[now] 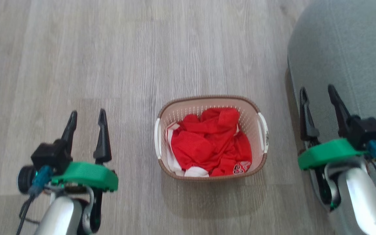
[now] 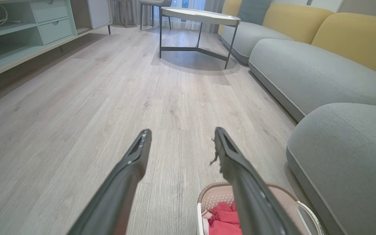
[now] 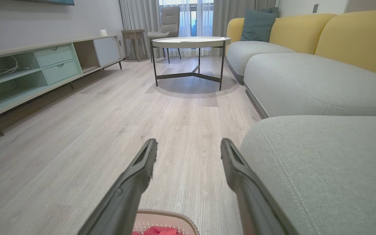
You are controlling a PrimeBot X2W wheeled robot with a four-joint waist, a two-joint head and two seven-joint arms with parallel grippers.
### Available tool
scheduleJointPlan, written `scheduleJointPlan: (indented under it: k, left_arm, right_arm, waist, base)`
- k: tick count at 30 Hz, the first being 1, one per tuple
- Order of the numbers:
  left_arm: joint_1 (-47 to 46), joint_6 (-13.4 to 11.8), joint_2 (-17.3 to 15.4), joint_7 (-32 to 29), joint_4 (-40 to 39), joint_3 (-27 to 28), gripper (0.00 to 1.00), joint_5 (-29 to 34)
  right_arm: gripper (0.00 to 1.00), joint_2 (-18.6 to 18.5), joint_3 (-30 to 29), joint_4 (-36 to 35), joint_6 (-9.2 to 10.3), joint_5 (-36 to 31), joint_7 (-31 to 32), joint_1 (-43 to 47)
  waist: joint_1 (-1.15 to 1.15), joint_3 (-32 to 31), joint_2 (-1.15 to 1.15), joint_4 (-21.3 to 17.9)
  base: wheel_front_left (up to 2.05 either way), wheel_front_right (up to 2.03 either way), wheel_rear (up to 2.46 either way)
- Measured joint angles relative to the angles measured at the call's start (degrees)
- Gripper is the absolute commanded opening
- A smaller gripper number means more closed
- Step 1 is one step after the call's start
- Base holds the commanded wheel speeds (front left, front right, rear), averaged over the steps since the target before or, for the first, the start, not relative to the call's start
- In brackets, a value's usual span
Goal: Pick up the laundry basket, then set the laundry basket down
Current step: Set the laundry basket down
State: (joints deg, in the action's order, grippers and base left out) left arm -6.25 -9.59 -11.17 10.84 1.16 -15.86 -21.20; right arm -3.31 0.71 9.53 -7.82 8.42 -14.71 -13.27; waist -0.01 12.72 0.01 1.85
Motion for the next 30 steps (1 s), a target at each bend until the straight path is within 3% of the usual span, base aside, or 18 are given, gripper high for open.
scheduleJointPlan:
  k: [12,30]
  left_arm:
    - [8.7,-2.2,-1.6,-3.7,-5.1,0.0,1.0,-0.6]
    - [13.5,-4.1,-2.3,-5.8,-4.8,-0.4,1.0,-0.6]
  right_arm:
    - [1.0,0.5,-1.3,-3.4,0.0,-0.2,4.1,8.4]
    - [1.0,0.8,-1.4,-4.8,0.0,0.7,7.9,14.8]
  waist:
    - [0.0,-6.8,0.0,0.0]
    - [0.0,-13.4,-0.01,0.1]
  base:
    - [0.0,0.0,0.0]
    - [0.0,0.0,0.0]
